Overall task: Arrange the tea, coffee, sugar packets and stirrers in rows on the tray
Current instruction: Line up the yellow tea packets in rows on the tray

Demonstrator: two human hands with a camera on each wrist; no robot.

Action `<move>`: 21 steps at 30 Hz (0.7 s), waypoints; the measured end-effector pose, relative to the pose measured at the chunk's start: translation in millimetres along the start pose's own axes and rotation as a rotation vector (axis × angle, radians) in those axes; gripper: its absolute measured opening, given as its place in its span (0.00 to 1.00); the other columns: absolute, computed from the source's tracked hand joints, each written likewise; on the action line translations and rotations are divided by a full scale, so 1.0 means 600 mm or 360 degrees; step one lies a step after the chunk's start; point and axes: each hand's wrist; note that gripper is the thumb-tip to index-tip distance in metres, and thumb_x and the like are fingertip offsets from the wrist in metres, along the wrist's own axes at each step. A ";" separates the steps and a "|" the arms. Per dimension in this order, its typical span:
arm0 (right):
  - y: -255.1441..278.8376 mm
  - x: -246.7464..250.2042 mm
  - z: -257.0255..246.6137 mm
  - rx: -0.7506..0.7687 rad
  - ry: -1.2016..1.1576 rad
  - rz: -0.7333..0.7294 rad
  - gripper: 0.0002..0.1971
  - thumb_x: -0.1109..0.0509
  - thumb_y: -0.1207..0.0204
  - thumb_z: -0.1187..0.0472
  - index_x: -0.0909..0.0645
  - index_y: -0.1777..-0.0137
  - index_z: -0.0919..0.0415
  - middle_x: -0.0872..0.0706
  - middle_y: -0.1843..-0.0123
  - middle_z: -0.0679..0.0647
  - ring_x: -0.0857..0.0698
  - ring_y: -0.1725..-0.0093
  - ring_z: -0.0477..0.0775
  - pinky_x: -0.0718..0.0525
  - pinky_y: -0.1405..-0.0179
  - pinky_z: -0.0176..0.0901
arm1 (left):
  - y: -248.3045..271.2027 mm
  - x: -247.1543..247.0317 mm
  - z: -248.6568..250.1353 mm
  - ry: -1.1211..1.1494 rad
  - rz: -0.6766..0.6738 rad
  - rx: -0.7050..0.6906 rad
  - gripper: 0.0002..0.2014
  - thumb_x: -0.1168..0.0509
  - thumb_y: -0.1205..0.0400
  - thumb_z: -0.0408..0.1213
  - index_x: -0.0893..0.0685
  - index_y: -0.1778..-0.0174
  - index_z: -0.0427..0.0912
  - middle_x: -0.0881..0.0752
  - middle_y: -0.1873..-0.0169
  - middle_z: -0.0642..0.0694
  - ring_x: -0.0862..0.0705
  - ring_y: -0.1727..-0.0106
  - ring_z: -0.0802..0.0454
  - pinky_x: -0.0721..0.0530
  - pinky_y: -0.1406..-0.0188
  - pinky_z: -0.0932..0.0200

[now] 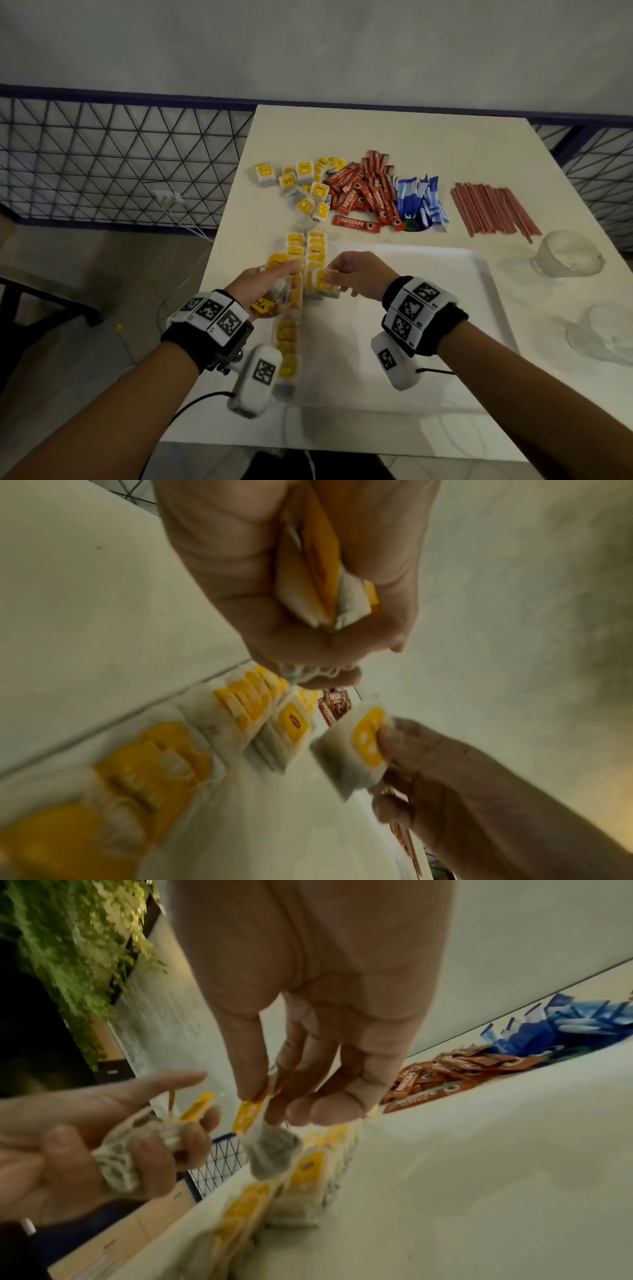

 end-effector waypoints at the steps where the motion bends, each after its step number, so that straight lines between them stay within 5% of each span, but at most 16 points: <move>1: 0.004 -0.008 0.006 -0.0028 0.0089 -0.0006 0.05 0.30 0.24 0.58 0.22 0.56 0.58 0.21 0.69 0.49 0.23 0.71 0.43 0.24 0.71 0.31 | 0.003 0.007 -0.004 0.0024 -0.0016 0.0000 0.13 0.27 0.28 0.49 0.15 0.58 0.43 0.15 0.72 0.46 0.21 0.76 0.53 0.25 0.84 0.67; 3: 0.010 -0.024 0.017 -0.0086 0.0183 -0.0028 0.06 0.29 0.24 0.57 0.20 0.53 0.59 0.22 0.70 0.48 0.24 0.72 0.42 0.26 0.76 0.25 | 0.009 0.021 -0.011 0.0083 -0.0064 0.0018 0.13 0.29 0.27 0.51 0.17 0.60 0.44 0.16 0.73 0.48 0.21 0.75 0.53 0.25 0.84 0.68; 7: 0.014 -0.051 0.031 -0.0215 0.0194 -0.0100 0.06 0.28 0.26 0.55 0.20 0.57 0.57 0.21 0.70 0.49 0.23 0.71 0.45 0.23 0.70 0.34 | 0.018 0.039 -0.029 0.0116 -0.0105 0.0046 0.12 0.31 0.25 0.50 0.19 0.61 0.45 0.18 0.75 0.48 0.21 0.79 0.56 0.26 0.84 0.71; 10: 0.011 -0.063 0.028 -0.0217 0.0236 -0.0044 0.08 0.28 0.25 0.55 0.18 0.51 0.59 0.23 0.69 0.47 0.23 0.66 0.49 0.26 0.70 0.32 | 0.023 0.047 -0.041 0.0108 -0.0132 0.0061 0.11 0.31 0.24 0.49 0.19 0.61 0.44 0.18 0.77 0.49 0.21 0.80 0.56 0.26 0.85 0.70; 17: -0.020 -0.056 0.010 -0.0228 0.0306 0.0108 0.16 0.28 0.25 0.56 0.17 0.41 0.63 0.16 0.47 0.59 0.20 0.47 0.55 0.26 0.52 0.38 | 0.025 0.058 -0.057 0.0082 -0.0115 0.0086 0.12 0.31 0.25 0.49 0.18 0.60 0.44 0.17 0.75 0.48 0.21 0.79 0.55 0.26 0.85 0.69; 21: -0.034 -0.047 0.002 -0.0279 0.0332 0.0137 0.16 0.29 0.24 0.55 0.17 0.41 0.64 0.18 0.55 0.56 0.23 0.66 0.47 0.29 0.71 0.33 | 0.024 0.059 -0.058 0.0083 -0.0103 0.0082 0.11 0.31 0.25 0.49 0.19 0.60 0.44 0.18 0.74 0.48 0.21 0.80 0.55 0.26 0.85 0.70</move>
Point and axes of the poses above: each hand's wrist, its own y-axis away from the middle knuckle, its own x-axis out of the back of the hand, z = x × y
